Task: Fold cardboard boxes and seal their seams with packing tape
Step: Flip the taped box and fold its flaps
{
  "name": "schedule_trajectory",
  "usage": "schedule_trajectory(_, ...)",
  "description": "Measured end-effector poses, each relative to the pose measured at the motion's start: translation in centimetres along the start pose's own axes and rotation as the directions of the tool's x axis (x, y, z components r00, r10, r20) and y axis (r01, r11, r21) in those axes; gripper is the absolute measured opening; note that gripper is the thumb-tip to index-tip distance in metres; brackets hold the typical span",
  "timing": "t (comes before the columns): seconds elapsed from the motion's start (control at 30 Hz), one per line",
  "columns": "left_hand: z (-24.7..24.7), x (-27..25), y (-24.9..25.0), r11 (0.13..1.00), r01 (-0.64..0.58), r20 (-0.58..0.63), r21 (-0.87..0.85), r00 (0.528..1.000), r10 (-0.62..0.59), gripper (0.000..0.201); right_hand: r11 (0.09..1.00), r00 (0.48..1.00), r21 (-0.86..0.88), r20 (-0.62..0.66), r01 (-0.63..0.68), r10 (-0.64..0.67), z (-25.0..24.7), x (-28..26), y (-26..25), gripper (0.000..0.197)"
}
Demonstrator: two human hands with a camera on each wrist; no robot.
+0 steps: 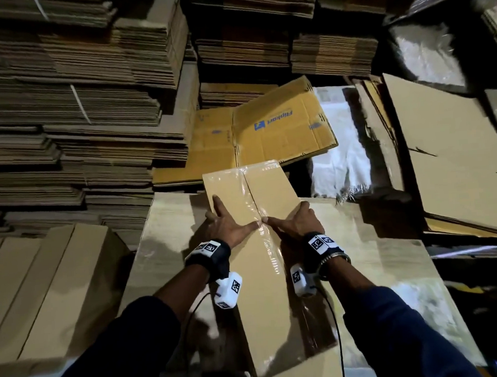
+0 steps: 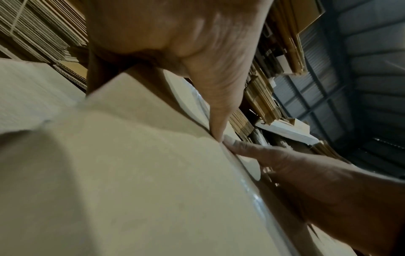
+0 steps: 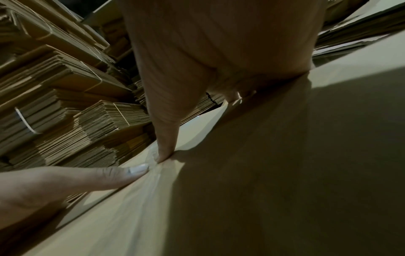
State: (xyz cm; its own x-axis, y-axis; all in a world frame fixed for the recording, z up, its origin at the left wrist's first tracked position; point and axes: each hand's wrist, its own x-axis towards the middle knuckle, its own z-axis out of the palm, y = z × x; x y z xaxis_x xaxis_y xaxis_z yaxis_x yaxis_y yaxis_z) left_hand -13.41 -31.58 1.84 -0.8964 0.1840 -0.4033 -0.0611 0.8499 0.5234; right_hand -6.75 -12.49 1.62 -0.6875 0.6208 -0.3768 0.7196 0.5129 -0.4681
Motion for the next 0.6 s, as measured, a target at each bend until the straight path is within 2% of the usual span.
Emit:
schedule_trajectory(0.13, -1.2, 0.0, -0.5, 0.999, -0.035, -0.014, -0.019, 0.999, 0.035, 0.154, 0.999, 0.997, 0.010, -0.069, 0.047, -0.047, -0.6, -1.2, -0.7, 0.125)
schedule_trajectory(0.23, -3.8, -1.6, 0.3, 0.995, -0.096, -0.111, -0.021, 0.989, 0.093, 0.154, 0.989, 0.977, 0.054, -0.170, 0.137, -0.126, -1.8, -2.7, -2.3, 0.122)
schedule_trajectory(0.3, -5.9, -3.1, 1.4, 0.986, -0.161, -0.222, -0.052, 0.964, 0.145, 0.155, 0.970, 0.939, 0.104, -0.293, 0.218, -0.180, -3.1, -4.0, -3.5, 0.123)
schedule_trajectory(0.4, -8.9, -5.0, 3.0, 0.951, -0.297, -0.406, -0.090, 0.883, 0.237, 0.161, 0.914, 0.848, 0.209, -0.487, 0.347, -0.210, -5.1, -6.1, -5.0, 0.130)
schedule_trajectory(0.47, -10.3, -6.7, 3.8, 0.909, -0.405, -0.526, -0.104, 0.798, 0.295, 0.165, 0.859, 0.790, 0.263, -0.570, 0.439, -0.228, -6.4, -7.6, -5.2, 0.132)
schedule_trajectory(0.53, -11.2, -8.8, 4.5, 0.849, -0.512, -0.626, -0.134, 0.707, 0.327, 0.165, 0.783, 0.741, 0.323, -0.625, 0.532, -0.246, -7.1, -8.9, -4.6, 0.133)
schedule_trajectory(0.6, -11.5, -11.0, 4.8, 0.824, -0.543, -0.677, -0.164, 0.669, 0.306, 0.164, 0.723, 0.726, 0.366, -0.633, 0.587, -0.269, -7.2, -10.0, -3.7, 0.131)
